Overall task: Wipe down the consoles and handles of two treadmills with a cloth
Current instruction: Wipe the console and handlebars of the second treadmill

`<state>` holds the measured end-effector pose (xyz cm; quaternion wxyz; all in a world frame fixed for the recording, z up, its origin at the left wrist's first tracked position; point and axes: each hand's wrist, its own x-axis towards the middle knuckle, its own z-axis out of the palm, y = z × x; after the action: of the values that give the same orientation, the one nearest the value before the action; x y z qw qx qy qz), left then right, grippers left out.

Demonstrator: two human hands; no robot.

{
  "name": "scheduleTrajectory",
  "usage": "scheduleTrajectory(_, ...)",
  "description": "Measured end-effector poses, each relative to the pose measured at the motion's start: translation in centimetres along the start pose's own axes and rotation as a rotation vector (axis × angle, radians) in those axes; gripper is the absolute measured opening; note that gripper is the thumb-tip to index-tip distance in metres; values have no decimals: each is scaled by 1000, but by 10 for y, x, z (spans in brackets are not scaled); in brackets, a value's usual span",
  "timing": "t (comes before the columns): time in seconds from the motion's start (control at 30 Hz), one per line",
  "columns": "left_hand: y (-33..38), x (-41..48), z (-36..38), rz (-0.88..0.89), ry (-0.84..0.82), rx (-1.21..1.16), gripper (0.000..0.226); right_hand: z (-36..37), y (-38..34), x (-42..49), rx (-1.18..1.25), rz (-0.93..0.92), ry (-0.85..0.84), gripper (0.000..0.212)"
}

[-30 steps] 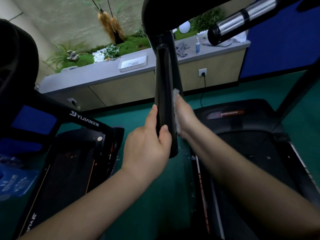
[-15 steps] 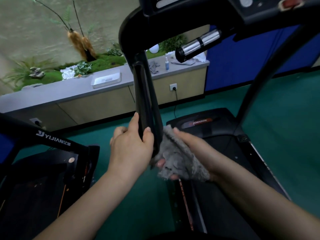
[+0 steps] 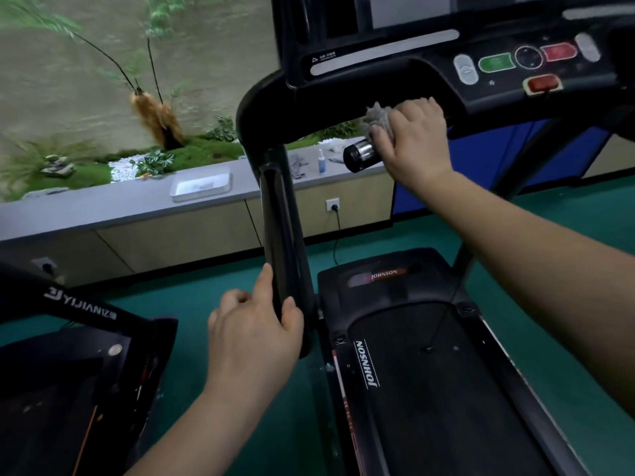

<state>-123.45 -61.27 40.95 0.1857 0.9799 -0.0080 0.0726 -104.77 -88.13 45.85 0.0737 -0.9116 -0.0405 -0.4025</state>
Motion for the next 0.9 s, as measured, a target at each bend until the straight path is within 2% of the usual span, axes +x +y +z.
scheduleTrajectory(0.1, 0, 0, 2, 16, 25, -4, 73, 15, -19, -5, -65, -92, 96, 40)
scheduleTrajectory(0.17, 0, 0, 3, 24, 46, 1, 72, 18, -28, -7, -91, -220, 139, 34)
scheduleTrajectory(0.33, -3, 0, 3, 58, 67, 58, 85, 12, -6, 0, -136, -541, 67, 37)
scheduleTrajectory(0.4, -3, 1, 3, 57, 72, 44, 86, 5, 20, 7, -81, -521, 87, 37)
scheduleTrajectory(0.5, -1, 1, 6, 52, 91, 2, 82, -2, 50, 9, 18, -356, 114, 45)
scheduleTrajectory(0.57, -1, 1, 8, 47, 91, -22, 81, 2, 44, 6, 26, -295, 143, 48)
scheduleTrajectory(0.63, -1, 1, 8, 48, 77, -29, 82, 11, 20, 1, 8, -281, 211, 42)
scheduleTrajectory(0.77, 1, -1, 5, 35, 67, -72, 80, 31, -24, -8, -57, -463, 173, 33)
scheduleTrajectory(0.9, 6, -6, -1, 18, 26, -162, 65, 31, -21, -1, -158, -636, 132, 23)
